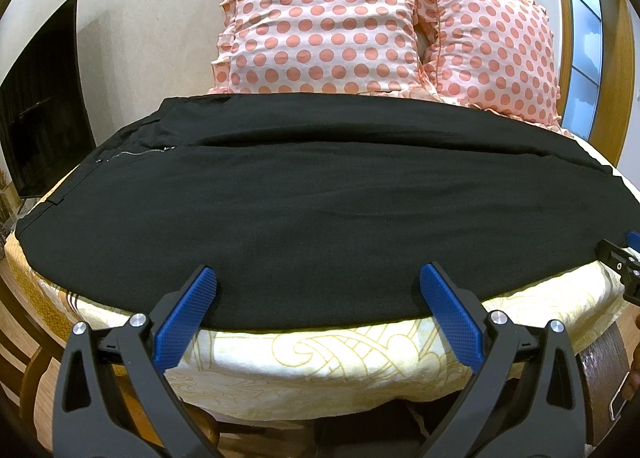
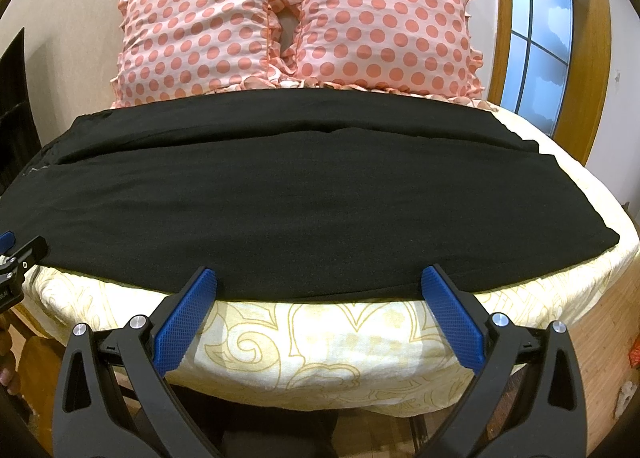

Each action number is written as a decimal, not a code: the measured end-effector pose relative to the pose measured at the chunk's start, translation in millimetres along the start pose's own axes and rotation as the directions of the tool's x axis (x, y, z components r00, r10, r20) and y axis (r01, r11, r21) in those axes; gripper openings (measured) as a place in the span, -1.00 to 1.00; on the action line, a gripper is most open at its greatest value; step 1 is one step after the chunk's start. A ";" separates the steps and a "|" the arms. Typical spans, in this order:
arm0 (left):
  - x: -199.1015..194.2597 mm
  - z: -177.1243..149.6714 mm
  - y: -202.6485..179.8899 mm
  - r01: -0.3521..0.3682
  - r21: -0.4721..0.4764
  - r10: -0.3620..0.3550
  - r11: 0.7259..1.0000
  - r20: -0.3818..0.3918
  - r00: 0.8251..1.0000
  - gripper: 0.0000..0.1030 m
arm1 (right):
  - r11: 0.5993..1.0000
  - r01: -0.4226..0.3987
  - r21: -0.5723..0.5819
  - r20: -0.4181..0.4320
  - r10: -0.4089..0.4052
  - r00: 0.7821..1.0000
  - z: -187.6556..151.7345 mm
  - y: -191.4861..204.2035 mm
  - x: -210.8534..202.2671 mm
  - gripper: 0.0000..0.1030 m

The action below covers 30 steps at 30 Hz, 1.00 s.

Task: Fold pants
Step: 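Grasp the trouser leg hem with the right gripper and lift it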

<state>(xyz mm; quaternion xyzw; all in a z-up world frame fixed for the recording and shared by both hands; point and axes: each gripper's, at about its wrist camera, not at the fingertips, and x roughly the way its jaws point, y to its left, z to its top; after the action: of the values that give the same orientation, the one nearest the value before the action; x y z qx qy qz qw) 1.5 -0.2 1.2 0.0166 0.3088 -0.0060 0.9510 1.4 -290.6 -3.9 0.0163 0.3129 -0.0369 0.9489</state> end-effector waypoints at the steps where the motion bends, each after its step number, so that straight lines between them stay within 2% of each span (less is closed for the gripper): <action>1: 2.1 5.6 0.6 0.002 0.002 -0.002 1.000 -0.011 1.000 0.97 | 1.000 -0.005 -0.003 -0.002 0.005 1.000 -0.4 -0.1 -0.6 0.97; 8: -0.5 13.6 4.2 0.013 0.008 -0.012 1.000 -0.060 0.998 0.96 | 0.997 -0.055 -0.048 -0.048 0.053 0.997 4.8 -1.8 -1.9 0.97; 9: -0.8 23.3 9.8 0.007 -0.003 -0.007 1.000 -0.062 0.998 0.96 | 0.997 -0.069 -0.037 -0.053 0.067 0.996 8.3 -5.3 -2.6 0.97; 14: -8.1 58.6 22.9 0.007 -0.049 -0.007 0.999 -0.002 1.000 0.96 | 0.992 -0.069 0.109 -0.023 0.072 0.997 51.1 -49.1 -6.5 0.97; 17: 0.2 83.6 30.0 -0.031 -0.063 0.034 0.998 0.048 0.998 0.96 | 0.970 -0.019 0.244 -0.043 0.030 0.999 92.1 -89.0 8.7 0.97; 18: 10.6 95.1 31.2 -0.072 -0.053 0.075 0.996 0.054 0.996 0.96 | 0.954 0.014 0.301 -0.069 0.007 0.998 109.5 -106.0 19.4 0.97; 20: 25.2 106.8 31.4 -0.110 -0.034 0.112 0.993 0.054 0.992 0.96 | 0.925 0.053 0.376 -0.104 -0.015 0.994 131.6 -128.0 37.5 0.97; 24: 48.8 118.3 33.6 -0.138 -0.029 0.139 0.990 0.050 0.989 0.96 | 0.840 0.179 0.512 -0.211 -0.079 0.974 174.1 -176.0 94.8 0.95; 26: 60.3 121.1 37.1 -0.132 -0.042 0.133 0.990 0.030 0.991 0.96 | 0.781 0.252 0.572 -0.282 -0.101 0.954 189.7 -201.1 131.5 0.66; 29: 76.3 121.1 44.5 -0.102 -0.076 0.101 0.992 -0.016 0.995 0.96 | 0.712 0.348 0.610 -0.369 -0.133 0.920 205.4 -222.3 181.0 0.49; 30: 82.5 120.3 47.5 -0.073 -0.087 0.069 0.993 -0.048 0.996 0.96 | 0.695 0.377 0.613 -0.390 -0.149 0.909 210.4 -227.1 196.3 0.47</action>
<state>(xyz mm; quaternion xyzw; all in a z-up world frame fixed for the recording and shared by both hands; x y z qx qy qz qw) 139.9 42.9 51.3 -0.0148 0.3294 0.0419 0.9431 265.2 -540.0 46.6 0.3197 0.4217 -0.2820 0.8003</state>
